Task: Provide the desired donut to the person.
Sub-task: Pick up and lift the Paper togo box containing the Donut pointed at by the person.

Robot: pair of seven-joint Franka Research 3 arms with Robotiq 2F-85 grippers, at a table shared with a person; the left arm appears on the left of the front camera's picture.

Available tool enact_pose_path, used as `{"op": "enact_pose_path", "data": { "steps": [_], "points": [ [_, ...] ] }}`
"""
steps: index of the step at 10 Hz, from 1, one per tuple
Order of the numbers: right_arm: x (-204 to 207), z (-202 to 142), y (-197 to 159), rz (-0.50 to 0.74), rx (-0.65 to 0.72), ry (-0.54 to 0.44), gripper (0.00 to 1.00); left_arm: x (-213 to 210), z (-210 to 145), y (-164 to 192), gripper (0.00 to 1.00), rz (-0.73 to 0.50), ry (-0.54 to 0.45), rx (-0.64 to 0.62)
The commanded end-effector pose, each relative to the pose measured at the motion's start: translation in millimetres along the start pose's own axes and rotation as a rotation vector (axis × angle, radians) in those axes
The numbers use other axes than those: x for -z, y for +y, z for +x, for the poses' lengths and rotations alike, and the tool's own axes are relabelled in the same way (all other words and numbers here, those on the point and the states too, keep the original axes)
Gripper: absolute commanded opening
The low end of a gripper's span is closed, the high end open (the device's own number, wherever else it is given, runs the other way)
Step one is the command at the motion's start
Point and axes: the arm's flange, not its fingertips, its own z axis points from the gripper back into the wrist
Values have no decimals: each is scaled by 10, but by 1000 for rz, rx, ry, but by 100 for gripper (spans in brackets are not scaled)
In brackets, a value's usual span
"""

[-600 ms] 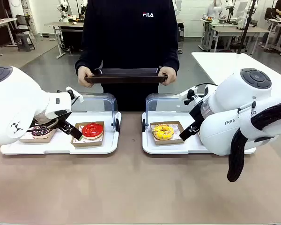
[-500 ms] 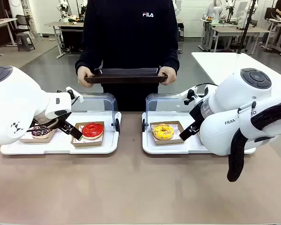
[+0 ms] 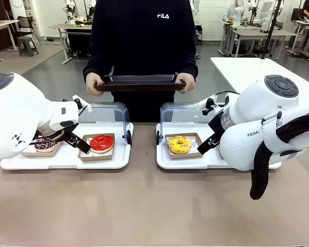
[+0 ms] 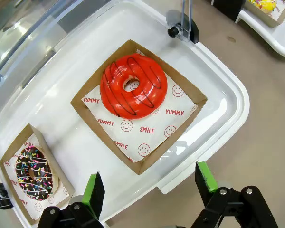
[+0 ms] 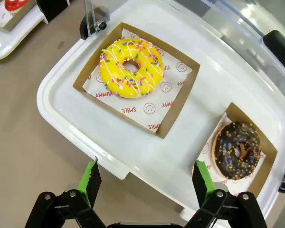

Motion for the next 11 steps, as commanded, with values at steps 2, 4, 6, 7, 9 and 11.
{"op": "enact_pose_path", "data": {
  "steps": [2, 4, 6, 7, 9, 11],
  "points": [
    [0, 0, 0, 0, 0, 0, 100, 0, -1, 0, 100, 0, 0, 0],
    [0, 0, 0, 0, 0, 0, 100, 0, -1, 0, 100, 0, 0, 0],
    [0, 0, 0, 0, 0, 0, 100, 0, -1, 0, 100, 0, 0, 0],
    [0, 0, 0, 0, 0, 0, 100, 0, -1, 0, 100, 0, 0, 0],
    [0, 0, 0, 0, 0, 0, 100, 0, -1, 0, 100, 0, 0, 0],
    [0, 0, 0, 0, 0, 0, 100, 0, -1, 0, 100, 0, 0, 0]
  ]
}}
